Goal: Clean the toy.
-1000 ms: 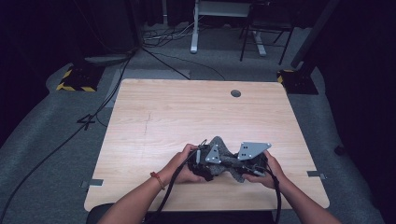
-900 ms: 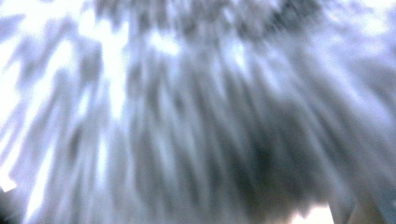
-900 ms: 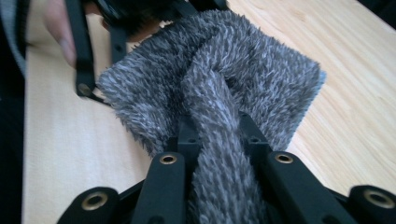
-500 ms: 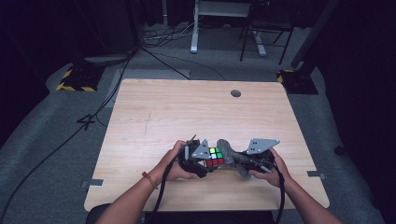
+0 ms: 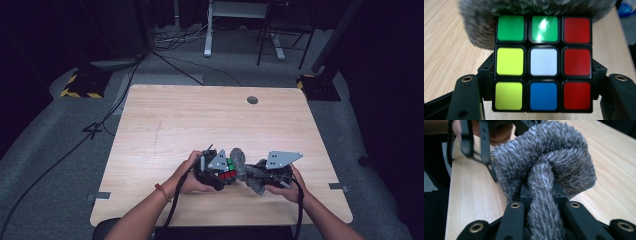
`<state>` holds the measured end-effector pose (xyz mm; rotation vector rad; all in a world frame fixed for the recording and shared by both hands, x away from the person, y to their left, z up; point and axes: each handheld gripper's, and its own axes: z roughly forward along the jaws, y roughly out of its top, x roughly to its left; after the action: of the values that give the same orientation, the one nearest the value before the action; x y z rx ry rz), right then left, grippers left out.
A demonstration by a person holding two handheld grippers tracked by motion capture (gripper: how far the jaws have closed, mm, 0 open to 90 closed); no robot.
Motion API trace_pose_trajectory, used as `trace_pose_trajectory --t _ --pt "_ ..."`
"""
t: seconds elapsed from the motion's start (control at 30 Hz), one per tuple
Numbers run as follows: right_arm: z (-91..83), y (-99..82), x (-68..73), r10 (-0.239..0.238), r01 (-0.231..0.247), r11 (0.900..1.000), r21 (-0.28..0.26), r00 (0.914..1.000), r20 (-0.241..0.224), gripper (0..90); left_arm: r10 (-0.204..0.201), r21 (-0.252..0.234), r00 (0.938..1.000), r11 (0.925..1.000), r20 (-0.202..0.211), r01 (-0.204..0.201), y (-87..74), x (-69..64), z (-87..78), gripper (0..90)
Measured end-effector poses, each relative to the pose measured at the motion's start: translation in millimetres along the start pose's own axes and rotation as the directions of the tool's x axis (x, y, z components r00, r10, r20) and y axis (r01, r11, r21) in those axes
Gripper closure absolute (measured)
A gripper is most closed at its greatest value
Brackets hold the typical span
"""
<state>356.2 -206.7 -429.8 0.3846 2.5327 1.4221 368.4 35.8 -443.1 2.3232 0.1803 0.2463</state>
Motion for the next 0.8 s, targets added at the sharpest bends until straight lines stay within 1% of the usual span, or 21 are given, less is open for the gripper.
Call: trace_pose_trajectory --t 0.03,0.1,0.17,0.27,0.3,0.37,0.4,0.47,0.5,0.53,0.57,0.63,0.67,0.7,0.73,0.77,0.8 --pt "-0.7 1.5 1.2 -0.003 0.003 0.9999 -0.010 1.0000 -0.001 77.4 0.010 0.009 0.9999 0.9999 -0.008 -0.010 0.9 -0.8 1.8 32.9" --pt "-1.2 4.5 2.6 -0.013 0.013 0.9997 -0.019 0.9999 -0.003 77.4 0.020 0.020 0.9997 0.9996 -0.012 -0.020 2.7 -2.3 4.7 32.9" --pt "-1.6 6.8 3.6 -0.017 0.017 0.9994 -0.029 0.9999 0.000 77.4 0.031 0.023 0.9991 0.9993 -0.031 -0.030 4.2 -3.5 5.0 33.1" --pt "-2.9 8.2 2.7 -0.020 0.020 0.9997 -0.015 0.9995 0.023 77.4 0.027 0.008 0.9992 0.9996 -0.030 -0.027 4.7 -2.5 1.7 33.3" --pt "-3.0 7.9 2.0 -0.020 0.020 0.9998 -0.010 0.9993 0.030 77.4 0.033 0.006 0.9991 0.9994 -0.027 -0.033 5.4 -1.9 0.6 33.3" --pt "-2.3 6.3 0.0 -0.014 0.014 0.9999 0.010 0.9988 0.046 77.5 0.039 0.001 0.9986 0.9993 -0.037 -0.039 5.9 -2.4 -1.2 33.4" --pt "-2.0 4.8 -1.5 -0.005 0.004 0.9998 0.020 0.9986 0.052 77.5 0.038 -0.002 0.9989 0.9993 -0.029 -0.038 5.9 -2.4 -2.0 33.4" --pt "-0.8 -0.2 -5.0 0.005 -0.008 0.9987 0.051 0.9982 0.061 77.5 0.044 -0.004 0.9985 0.9990 -0.033 -0.045 6.1 -2.9 -4.7 33.4" --pt "-0.1 -3.5 -6.4 0.017 -0.021 0.9981 0.059 0.9980 0.060 77.5 0.048 -0.006 0.9984 0.9988 -0.030 -0.048 6.4 -2.3 -5.9 33.5" --pt "0.6 -6.4 -7.7 0.025 -0.030 0.9966 0.077 0.9979 0.060 77.5 0.050 -0.008 0.9981 0.9987 -0.037 -0.050 6.4 -2.4 -7.3 33.5" --pt "1.9 -9.7 -8.8 0.030 -0.036 0.9948 0.095 0.9974 0.066 77.5 0.049 -0.009 0.9981 0.9987 -0.036 -0.050 6.4 -2.3 -8.0 33.4" --pt "3.0 -13.2 -10.5 0.043 -0.049 0.9925 0.112 0.9974 0.059 77.5 0.046 -0.022 0.9985 0.9986 -0.030 -0.047 5.8 -2.2 -10.2 33.4" --pt "3.8 -14.8 -10.8 0.037 -0.045 0.9908 0.128 0.9973 0.063 77.5 0.048 -0.029 0.9984 0.9984 -0.030 -0.049 5.8 -2.1 -11.0 33.4" --pt "4.1 -15.7 -10.4 0.030 -0.039 0.9909 0.129 0.9970 0.071 77.6 0.050 -0.031 0.9981 0.9982 -0.036 -0.051 6.1 -2.3 -12.4 33.4" --pt "3.4 -16.5 -8.6 0.017 -0.026 0.9929 0.116 0.9967 0.079 77.6 0.055 -0.031 0.9978 0.9979 -0.036 -0.056 6.8 -2.5 -13.4 33.4" --pt "2.6 -15.7 -6.3 0.009 -0.018 0.9942 0.106 0.9966 0.081 77.6 0.063 -0.019 0.9970 0.9978 -0.046 -0.064 7.6 -3.3 -13.8 33.5" --pt "1.9 -13.5 -3.2 -0.010 0.001 0.9949 0.101 0.9960 0.089 77.6 0.074 -0.009 0.9956 0.9971 -0.058 -0.075 8.2 -4.5 -12.9 33.5"
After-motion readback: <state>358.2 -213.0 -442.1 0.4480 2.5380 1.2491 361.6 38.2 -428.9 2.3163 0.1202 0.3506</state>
